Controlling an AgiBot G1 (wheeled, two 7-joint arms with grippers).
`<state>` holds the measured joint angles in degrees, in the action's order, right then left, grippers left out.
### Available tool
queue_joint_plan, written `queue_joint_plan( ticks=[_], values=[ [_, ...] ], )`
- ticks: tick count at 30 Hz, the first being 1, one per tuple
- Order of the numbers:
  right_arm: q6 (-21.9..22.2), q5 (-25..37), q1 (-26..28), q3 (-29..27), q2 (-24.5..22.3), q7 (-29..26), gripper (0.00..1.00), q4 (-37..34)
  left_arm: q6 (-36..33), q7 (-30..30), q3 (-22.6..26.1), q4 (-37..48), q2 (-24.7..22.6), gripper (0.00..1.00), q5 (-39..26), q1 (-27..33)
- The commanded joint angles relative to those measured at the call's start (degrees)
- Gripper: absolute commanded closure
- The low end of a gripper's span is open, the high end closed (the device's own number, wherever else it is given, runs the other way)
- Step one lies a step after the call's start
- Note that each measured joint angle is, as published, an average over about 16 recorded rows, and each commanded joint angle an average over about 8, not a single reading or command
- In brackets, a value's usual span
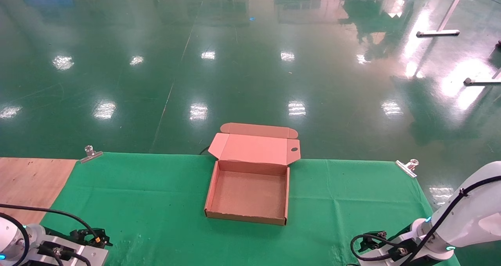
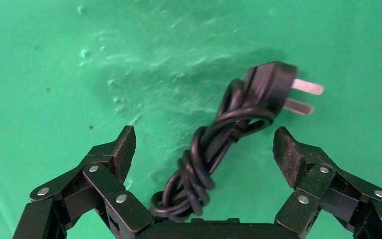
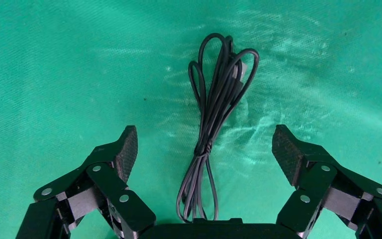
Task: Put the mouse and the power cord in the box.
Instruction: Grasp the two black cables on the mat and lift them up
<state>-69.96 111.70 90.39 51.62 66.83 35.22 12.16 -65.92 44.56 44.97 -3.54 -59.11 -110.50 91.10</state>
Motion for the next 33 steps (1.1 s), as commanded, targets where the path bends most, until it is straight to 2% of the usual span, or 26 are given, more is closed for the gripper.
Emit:
queue_joint_plan(
  ticks=[1, 3, 5, 33],
  values=[
    [0.3, -0.1, 0.1, 0.0, 0.4, 0.6, 1.0, -1.0, 0.5, 0.3, -0.1, 0.5, -0.1, 0.73, 0.1, 0.1],
    [0.4, -0.2, 0.2, -0.1, 0.6, 1.2, 1.0, -1.9, 0.7, 0.6, -0.1, 0.8, -0.3, 0.93, 0.1, 0.1],
    [0.4, -0.2, 0.4, -0.1, 0.8, 1.8, 1.0, -2.7, 0.9, 0.9, 0.0, 1.1, -0.4, 1.0, 0.0, 0.1],
    [0.3, -1.1, 2.5, -0.7, 1.7, 6.8, 1.0, -9.7, 1.1, 2.7, 0.1, 3.0, -1.1, 1.0, -0.2, 1.2]
  ],
)
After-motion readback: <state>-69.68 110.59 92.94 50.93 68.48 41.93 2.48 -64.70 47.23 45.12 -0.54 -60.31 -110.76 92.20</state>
